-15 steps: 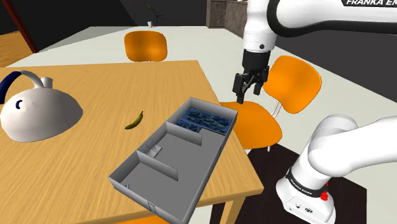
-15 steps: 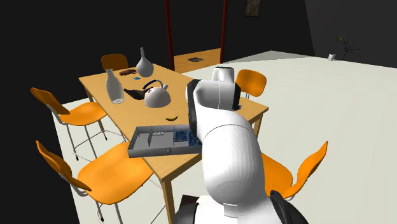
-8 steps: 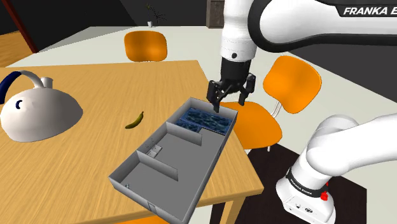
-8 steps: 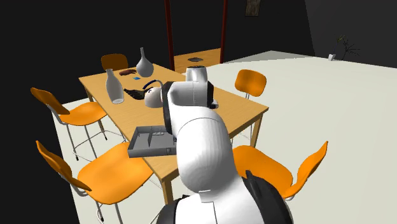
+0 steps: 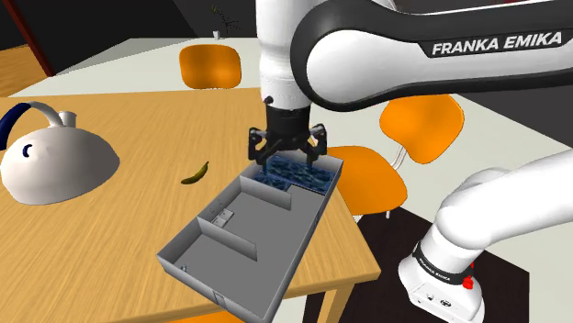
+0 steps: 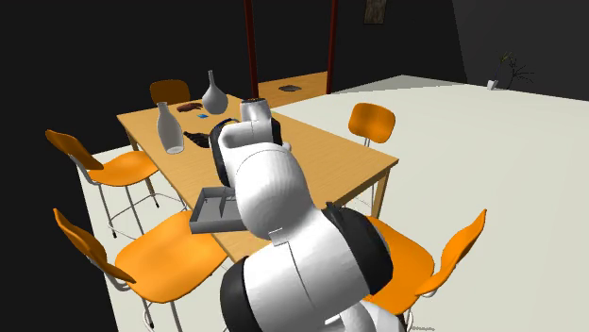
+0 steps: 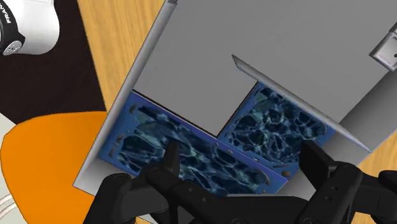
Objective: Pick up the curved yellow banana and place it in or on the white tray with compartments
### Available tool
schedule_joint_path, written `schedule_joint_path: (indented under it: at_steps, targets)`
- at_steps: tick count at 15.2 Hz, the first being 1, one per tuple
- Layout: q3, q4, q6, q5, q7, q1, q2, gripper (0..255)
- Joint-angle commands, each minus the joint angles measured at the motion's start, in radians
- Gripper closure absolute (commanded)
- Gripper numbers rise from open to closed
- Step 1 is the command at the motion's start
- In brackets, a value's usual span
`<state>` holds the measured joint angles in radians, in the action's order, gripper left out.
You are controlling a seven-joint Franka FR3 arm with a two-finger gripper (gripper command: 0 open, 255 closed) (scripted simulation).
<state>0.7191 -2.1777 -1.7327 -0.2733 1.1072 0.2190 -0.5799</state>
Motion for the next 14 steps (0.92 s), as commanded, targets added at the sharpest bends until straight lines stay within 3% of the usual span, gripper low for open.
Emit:
schedule_joint_path:
  at_steps: [1, 4, 7, 8, 9, 10, 12, 14]
  targets:
    - [0.089, 0.07, -0.019, 0.027, 0.13, 0.058, 0.069, 0]
    - [0.244, 0.183, -0.04, 0.106, 0.327, 0.168, 0.193, 0]
    - [0.466, 0.315, -0.039, 0.263, 0.566, 0.321, 0.373, 0]
    - [0.585, 0.365, -0.026, 0.367, 0.679, 0.391, 0.479, 0]
    - [0.721, 0.427, 0.029, 0.603, 0.882, 0.402, 0.715, 0]
    - [0.685, 0.492, 0.093, 0.75, 1.008, 0.281, 0.863, 0]
    - [0.485, 0.614, 0.147, 0.816, 1.092, 0.044, 0.938, 0]
    - [0.395, 0.752, 0.219, 0.905, 1.176, -0.103, 1.043, 0]
